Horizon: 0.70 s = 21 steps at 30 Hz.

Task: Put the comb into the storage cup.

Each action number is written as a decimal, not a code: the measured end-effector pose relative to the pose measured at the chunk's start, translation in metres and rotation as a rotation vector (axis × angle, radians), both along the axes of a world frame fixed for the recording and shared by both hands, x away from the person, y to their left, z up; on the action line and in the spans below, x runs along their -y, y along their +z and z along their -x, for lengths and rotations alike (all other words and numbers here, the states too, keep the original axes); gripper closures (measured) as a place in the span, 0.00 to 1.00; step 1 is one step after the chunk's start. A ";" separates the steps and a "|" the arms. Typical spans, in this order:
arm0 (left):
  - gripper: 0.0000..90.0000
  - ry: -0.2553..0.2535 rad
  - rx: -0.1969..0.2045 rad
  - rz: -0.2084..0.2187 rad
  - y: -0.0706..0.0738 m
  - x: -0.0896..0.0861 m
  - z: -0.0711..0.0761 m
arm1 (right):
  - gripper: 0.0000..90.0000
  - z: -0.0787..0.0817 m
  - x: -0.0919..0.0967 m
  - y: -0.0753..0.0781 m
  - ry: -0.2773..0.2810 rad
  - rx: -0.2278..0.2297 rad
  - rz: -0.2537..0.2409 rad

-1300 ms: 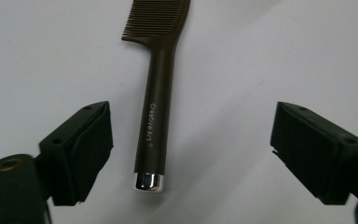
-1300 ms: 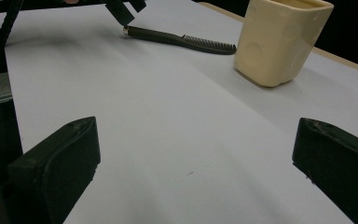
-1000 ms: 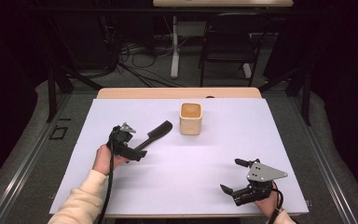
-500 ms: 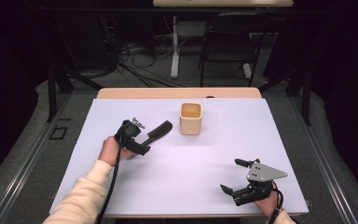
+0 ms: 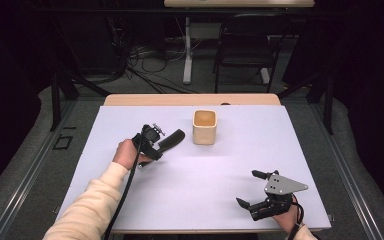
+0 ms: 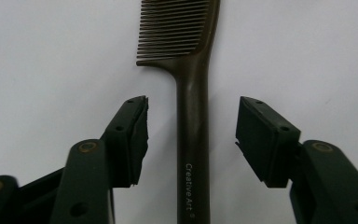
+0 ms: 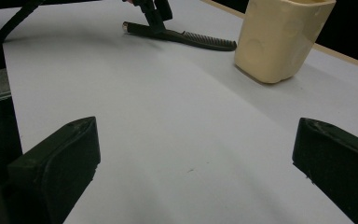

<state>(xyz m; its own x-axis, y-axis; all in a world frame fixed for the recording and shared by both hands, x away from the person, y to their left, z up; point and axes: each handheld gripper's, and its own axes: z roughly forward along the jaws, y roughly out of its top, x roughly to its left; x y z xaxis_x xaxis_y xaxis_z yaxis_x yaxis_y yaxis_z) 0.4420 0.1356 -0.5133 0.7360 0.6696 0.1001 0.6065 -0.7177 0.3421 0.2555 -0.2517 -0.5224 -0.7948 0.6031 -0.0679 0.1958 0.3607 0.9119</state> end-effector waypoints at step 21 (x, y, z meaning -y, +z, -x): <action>0.75 -0.026 -0.113 -0.060 -0.010 0.011 -0.019 | 0.00 0.000 0.000 0.000 0.005 -0.002 -0.002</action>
